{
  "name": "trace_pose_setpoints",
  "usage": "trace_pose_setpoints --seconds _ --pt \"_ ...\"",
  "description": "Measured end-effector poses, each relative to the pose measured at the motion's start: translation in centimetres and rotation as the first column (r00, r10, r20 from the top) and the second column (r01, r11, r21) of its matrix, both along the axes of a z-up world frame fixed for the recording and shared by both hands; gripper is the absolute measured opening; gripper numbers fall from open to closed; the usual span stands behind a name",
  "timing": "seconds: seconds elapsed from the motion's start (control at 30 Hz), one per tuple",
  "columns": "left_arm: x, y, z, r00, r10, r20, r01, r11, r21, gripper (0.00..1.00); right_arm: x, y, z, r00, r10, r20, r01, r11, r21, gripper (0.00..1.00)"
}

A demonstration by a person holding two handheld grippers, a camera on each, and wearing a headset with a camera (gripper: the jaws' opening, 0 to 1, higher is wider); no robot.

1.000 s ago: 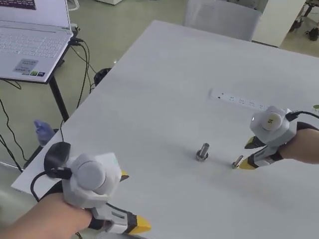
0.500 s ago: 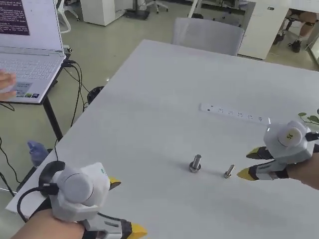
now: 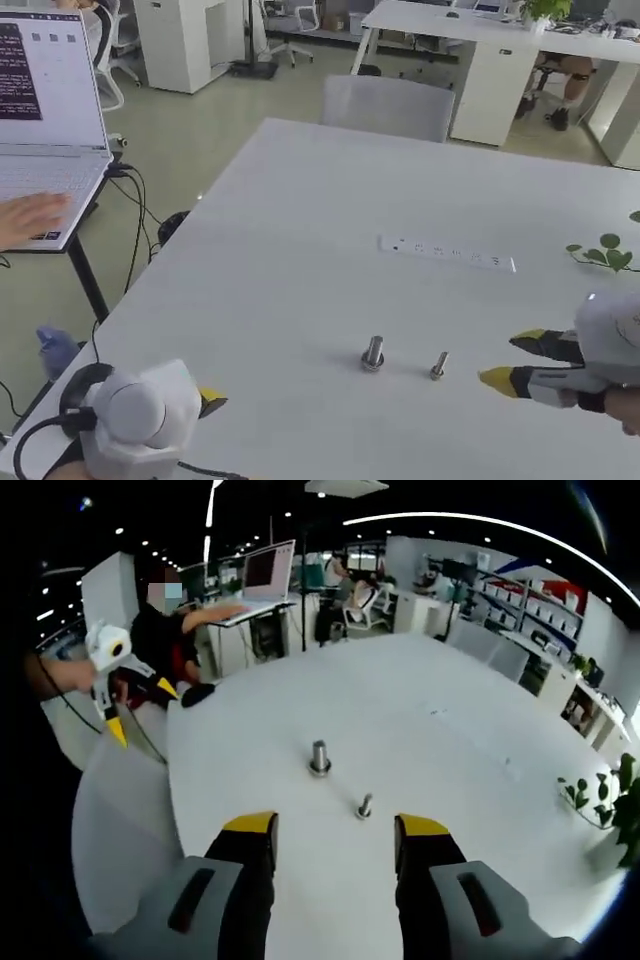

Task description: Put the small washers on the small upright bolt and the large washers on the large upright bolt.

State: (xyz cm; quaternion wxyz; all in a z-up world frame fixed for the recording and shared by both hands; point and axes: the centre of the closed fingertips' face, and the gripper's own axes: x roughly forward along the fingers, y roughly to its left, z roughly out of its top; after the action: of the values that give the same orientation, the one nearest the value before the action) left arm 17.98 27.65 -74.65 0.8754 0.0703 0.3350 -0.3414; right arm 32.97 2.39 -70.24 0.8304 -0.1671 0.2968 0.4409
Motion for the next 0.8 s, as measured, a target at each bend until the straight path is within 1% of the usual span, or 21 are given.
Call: trace_pose_setpoints --seconds 0.03,0.07,0.1,0.2,0.23,0.33,0.47,0.5,0.6,0.67,0.73,0.8 --pt "-0.1 0.0 0.0 1.0 0.001 -0.001 -0.001 1.0 -0.001 0.79 -0.3 -0.2 0.3 1.0 -0.027 -0.002 0.027 0.999 0.031 0.49" --pt "-0.1 0.0 0.0 1.0 0.001 -0.002 -0.001 1.0 -0.004 0.79 -0.5 -0.4 0.5 0.999 -0.043 0.001 0.043 0.998 0.05 0.49" --pt "-0.2 0.0 0.0 1.0 0.001 -0.001 -0.001 1.0 -0.004 0.79 -0.9 -0.6 0.8 0.998 -0.059 0.006 0.059 0.995 0.082 0.49" --pt "-0.3 0.0 0.0 1.0 0.0 0.0 0.0 1.0 0.001 0.79 -2.0 -1.2 0.6 0.995 -0.101 -0.013 0.102 0.988 0.118 0.5" --pt "-0.3 0.0 0.1 1.0 0.001 0.002 -0.001 1.0 0.003 0.79 -2.4 -1.3 0.4 0.993 -0.118 -0.03 0.121 0.984 0.132 0.5" --pt "-0.4 -0.1 0.2 1.0 0.007 0.003 -0.007 1.0 -0.006 0.79 -3.6 -1.9 0.1 0.989 -0.145 -0.019 0.146 0.978 0.146 0.52" --pt "-0.7 -0.2 0.5 1.0 0.012 0.013 -0.012 1.0 -0.008 0.8 -4.8 -2.2 0.0 0.982 -0.186 -0.037 0.189 0.963 0.191 0.52" --pt "-0.7 -0.2 0.6 1.0 0.014 0.019 -0.014 1.0 -0.01 0.8 -5.3 -2.2 0.0 0.98 -0.194 -0.044 0.199 0.957 0.211 0.52" --pt "-0.8 -0.4 0.5 1.0 0.016 0.02 -0.016 1.0 -0.018 0.81 -5.8 -2.9 -0.9 0.98 -0.195 -0.042 0.2 0.956 0.215 0.54" --pt "-1.0 -0.6 0.5 1.0 0.022 0.016 -0.021 0.999 -0.03 0.82 -6.2 -3.5 -1.1 0.975 -0.213 -0.056 0.22 0.945 0.243 0.55" --pt "-1.1 -0.8 0.5 1.0 0.023 0.016 -0.022 0.999 -0.037 0.82 -6.7 -4.1 -1.6 0.973 -0.223 -0.063 0.232 0.941 0.247 0.55" --pt "-1.0 -1.0 0.6 0.999 0.027 0.024 -0.026 0.999 -0.046 0.82 -7.3 -4.3 -1.9 0.97 -0.231 -0.074 0.242 0.936 0.254 0.55"
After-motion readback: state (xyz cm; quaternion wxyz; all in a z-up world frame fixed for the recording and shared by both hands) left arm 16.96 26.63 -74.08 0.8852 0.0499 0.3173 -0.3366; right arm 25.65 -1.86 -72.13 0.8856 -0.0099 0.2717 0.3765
